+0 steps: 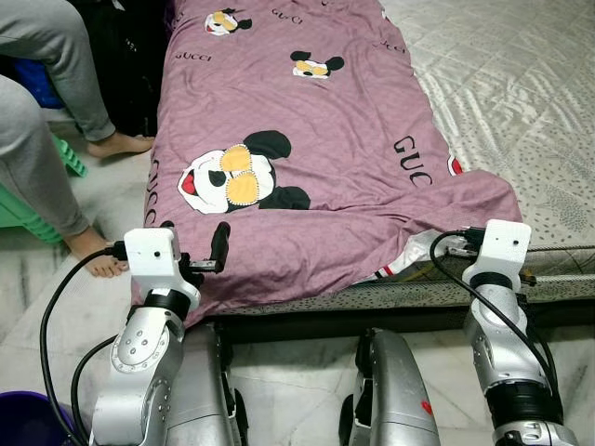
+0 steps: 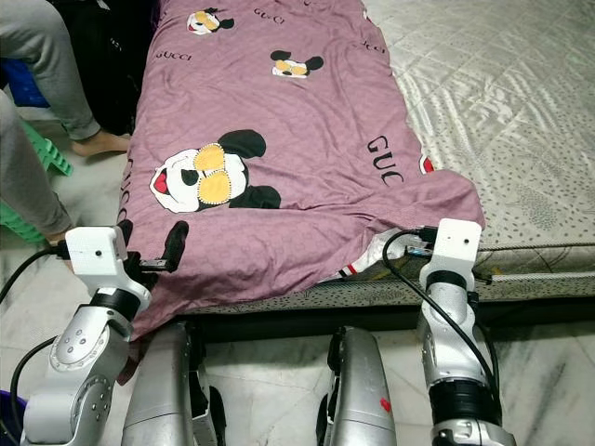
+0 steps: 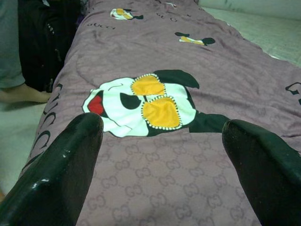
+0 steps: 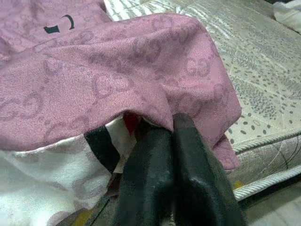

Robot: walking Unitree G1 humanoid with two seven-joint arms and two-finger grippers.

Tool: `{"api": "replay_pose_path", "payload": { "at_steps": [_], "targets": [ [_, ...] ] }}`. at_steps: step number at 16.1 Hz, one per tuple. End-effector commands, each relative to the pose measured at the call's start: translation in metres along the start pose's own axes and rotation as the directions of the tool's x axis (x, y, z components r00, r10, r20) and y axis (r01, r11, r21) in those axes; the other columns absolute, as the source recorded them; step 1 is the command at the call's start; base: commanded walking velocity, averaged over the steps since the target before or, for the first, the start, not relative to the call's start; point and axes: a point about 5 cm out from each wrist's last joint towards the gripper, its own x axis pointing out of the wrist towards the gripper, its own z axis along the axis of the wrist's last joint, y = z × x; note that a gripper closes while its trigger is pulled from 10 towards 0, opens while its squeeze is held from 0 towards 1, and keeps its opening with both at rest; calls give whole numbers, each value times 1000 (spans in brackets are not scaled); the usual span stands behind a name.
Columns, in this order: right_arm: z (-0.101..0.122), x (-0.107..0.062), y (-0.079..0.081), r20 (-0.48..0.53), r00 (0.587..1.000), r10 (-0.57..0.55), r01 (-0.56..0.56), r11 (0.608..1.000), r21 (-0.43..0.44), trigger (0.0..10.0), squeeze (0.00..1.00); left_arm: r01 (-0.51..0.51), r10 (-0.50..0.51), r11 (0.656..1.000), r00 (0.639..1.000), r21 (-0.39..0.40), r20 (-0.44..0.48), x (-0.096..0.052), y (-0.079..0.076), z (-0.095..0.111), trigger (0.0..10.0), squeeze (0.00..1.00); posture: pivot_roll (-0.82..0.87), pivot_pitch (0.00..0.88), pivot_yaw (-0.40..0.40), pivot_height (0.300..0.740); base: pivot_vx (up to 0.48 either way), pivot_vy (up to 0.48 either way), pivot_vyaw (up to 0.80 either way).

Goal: Clean up the room

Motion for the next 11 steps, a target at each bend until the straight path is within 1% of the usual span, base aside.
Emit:
{"api": "replay_pose_path", "payload": {
  "at_steps": [1,4,5,6,7,8,9,11],
  "targets": [
    [-11,-2,-8,-60,997,-40,41,999,21,0,0,-14,14,1000,1000,7,-4,-2,3,-2,10000,0,61,147,-1,548,0,0,0],
    [-19,-7,-20,-92,993,-80,79,997,-13,0,0,-12,12,1000,1000,8,-4,-2,3,-2,10000,0,59,149,0,548,0,0,0],
    [-24,-9,-29,-113,988,-102,100,995,-21,0,0,-13,13,1000,1000,7,-4,-2,3,-2,10000,0,52,152,-3,548,0,0,0],
    [-30,-15,-44,-136,983,-125,119,992,-51,0,0,-13,13,1000,1000,5,-6,-3,3,-2,10000,0,50,155,-6,548,0,0,0],
    [-33,-19,-53,-146,981,-130,122,990,-67,0,0,-12,12,1000,1000,3,-8,-3,3,-3,10000,0,46,156,-7,548,0,0,0],
    [-35,-23,-58,-156,979,-130,119,990,-80,0,0,-10,10,1000,1000,2,-10,-4,2,-4,10000,0,39,160,-7,548,0,0,0],
    [-39,-33,-64,-166,980,-113,95,989,-112,0,0,-6,6,1000,1000,0,-13,-3,1,-5,10000,0,31,163,-6,548,0,0,0],
    [-43,-40,-69,-183,977,-108,84,988,-131,0,0,-3,3,1000,1000,-3,-14,-3,0,-5,10000,0,27,164,-6,548,0,0,0]
  ]
}}
